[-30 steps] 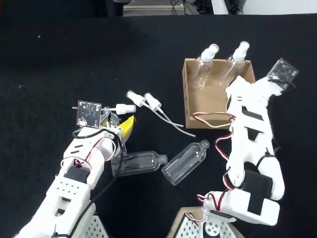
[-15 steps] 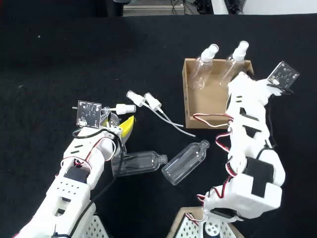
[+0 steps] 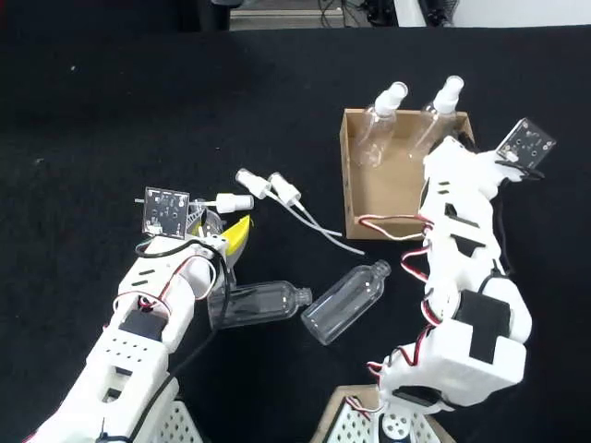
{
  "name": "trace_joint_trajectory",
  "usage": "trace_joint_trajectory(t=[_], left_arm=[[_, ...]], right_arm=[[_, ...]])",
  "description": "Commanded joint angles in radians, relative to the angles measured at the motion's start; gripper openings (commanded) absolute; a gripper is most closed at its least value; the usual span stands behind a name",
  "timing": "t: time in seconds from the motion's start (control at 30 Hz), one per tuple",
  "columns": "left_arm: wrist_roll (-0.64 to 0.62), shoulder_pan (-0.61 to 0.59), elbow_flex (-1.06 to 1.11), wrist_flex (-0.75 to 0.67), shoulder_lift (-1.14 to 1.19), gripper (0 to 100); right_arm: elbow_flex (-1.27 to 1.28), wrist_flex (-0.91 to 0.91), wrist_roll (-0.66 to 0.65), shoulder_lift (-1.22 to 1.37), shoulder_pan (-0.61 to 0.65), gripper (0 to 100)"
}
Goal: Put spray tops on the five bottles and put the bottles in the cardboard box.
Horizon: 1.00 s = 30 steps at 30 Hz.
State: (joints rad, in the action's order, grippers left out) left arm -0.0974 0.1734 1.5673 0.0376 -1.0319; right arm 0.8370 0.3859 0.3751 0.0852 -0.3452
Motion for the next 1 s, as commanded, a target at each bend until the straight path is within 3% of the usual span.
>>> trace_joint_trajectory(t=[0.0,0.97], left_arm=[[-0.006,0.004,-0.015,-0.025,-0.015,25],[-0.006,0.004,-0.015,-0.025,-0.018,25]], right_arm=[[-0.004,0.029,0.003,-0.012,0.008,1.1],[0.013,0.029,0.003,-0.013,0.066,1.1]])
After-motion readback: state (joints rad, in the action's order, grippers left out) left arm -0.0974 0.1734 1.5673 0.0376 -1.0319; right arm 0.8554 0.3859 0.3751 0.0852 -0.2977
